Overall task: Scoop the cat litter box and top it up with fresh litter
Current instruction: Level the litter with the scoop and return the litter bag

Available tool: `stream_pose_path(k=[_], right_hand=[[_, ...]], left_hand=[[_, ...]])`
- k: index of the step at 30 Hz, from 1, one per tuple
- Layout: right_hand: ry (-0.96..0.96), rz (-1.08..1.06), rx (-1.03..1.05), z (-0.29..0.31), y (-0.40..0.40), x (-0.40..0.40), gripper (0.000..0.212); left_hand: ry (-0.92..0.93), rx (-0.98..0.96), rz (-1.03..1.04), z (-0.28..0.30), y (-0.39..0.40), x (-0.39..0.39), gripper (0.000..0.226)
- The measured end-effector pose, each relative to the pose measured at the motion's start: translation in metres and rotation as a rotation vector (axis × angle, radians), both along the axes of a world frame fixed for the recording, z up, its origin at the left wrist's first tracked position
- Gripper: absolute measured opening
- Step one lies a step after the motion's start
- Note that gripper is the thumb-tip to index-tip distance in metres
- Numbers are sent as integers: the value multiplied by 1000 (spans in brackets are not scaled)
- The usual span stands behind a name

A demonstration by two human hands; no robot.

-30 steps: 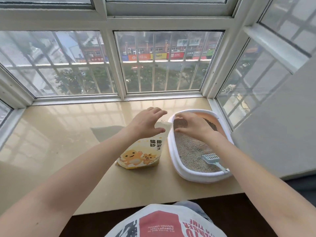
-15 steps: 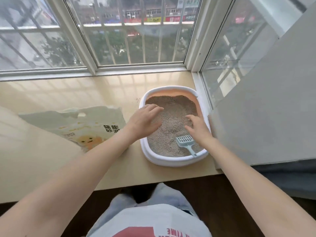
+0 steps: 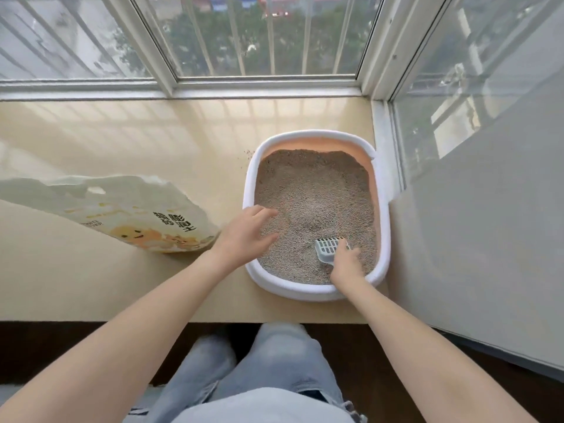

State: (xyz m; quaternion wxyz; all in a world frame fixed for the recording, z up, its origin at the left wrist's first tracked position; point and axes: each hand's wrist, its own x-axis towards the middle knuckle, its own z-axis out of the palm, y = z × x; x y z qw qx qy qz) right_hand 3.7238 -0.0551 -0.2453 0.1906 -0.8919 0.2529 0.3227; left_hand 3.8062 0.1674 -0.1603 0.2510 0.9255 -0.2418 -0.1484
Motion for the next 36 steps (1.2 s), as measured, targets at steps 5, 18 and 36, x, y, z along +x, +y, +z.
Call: stream_pose_path(k=[5, 18, 36], right_hand=[[-20, 70, -50, 11, -18, 25, 39], [-242, 160, 94, 13, -13, 120, 46], [-2, 183, -14, 30, -8, -5, 39]], left_hand=[[81, 15, 75, -5, 0, 14, 40], [81, 6, 137, -14, -16, 48, 37], [47, 5, 52, -18, -19, 51, 35]])
